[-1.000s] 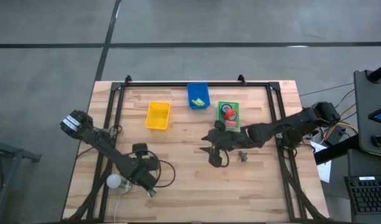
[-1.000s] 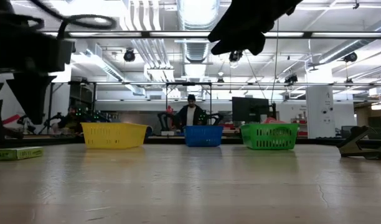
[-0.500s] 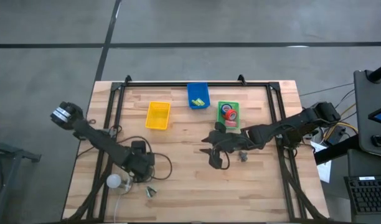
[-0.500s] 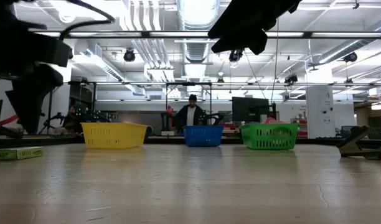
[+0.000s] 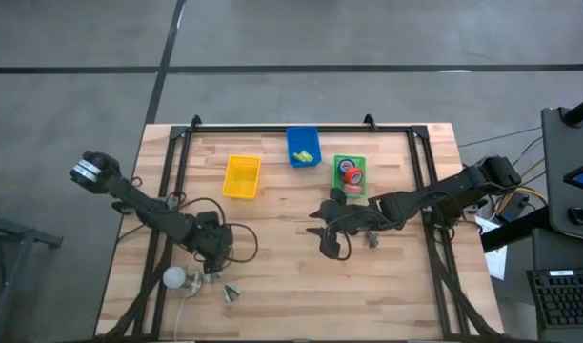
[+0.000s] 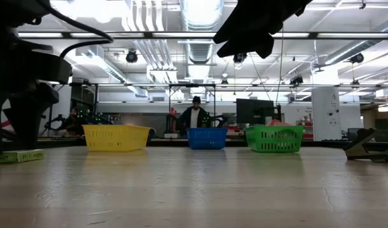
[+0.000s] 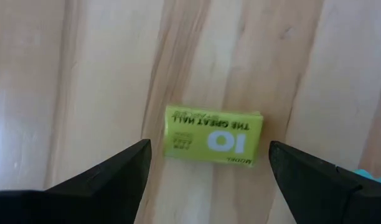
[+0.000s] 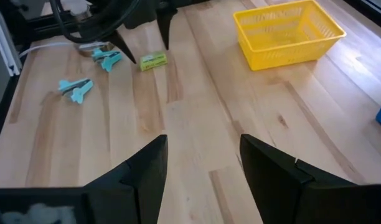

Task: Pick and place Stapler, Stapler remover, tape
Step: Put the green staple box into the blue basket

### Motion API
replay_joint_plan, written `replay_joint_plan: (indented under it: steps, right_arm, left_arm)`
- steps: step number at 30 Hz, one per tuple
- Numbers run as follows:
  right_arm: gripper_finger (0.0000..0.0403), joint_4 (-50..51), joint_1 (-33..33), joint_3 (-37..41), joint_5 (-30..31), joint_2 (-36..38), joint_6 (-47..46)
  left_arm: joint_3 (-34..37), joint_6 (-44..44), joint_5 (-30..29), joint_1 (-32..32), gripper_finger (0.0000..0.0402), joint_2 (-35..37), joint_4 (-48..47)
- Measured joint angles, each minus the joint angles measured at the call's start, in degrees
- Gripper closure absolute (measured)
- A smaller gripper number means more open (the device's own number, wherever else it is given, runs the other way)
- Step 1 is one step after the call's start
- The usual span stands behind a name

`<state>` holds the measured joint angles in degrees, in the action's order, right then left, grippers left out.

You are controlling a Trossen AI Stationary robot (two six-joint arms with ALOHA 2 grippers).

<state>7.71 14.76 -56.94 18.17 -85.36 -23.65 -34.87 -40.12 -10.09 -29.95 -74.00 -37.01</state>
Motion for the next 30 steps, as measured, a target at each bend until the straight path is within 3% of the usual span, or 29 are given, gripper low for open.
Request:
replay_joint_plan:
  steps: [7,12,30]
  right_arm:
    - [0.0209,-0.6,0.1,0.0,0.0,0.0,0.0]
    - [0.0209,-0.7,0.5,0.1,0.0,0.0,-0.2]
    - [0.0209,-3.5,0.6,2.3,-0.1,0.0,-1.8]
  left_arm:
    - [0.8,1.1,-4.5,0.0,0.0076,-0.1,1.5]
    - [2.4,1.0,-2.0,-0.2,0.0076,-0.1,7.2]
    - [3.5,0.8,-2.1,-0.2,0.0076,-1.1,6.2]
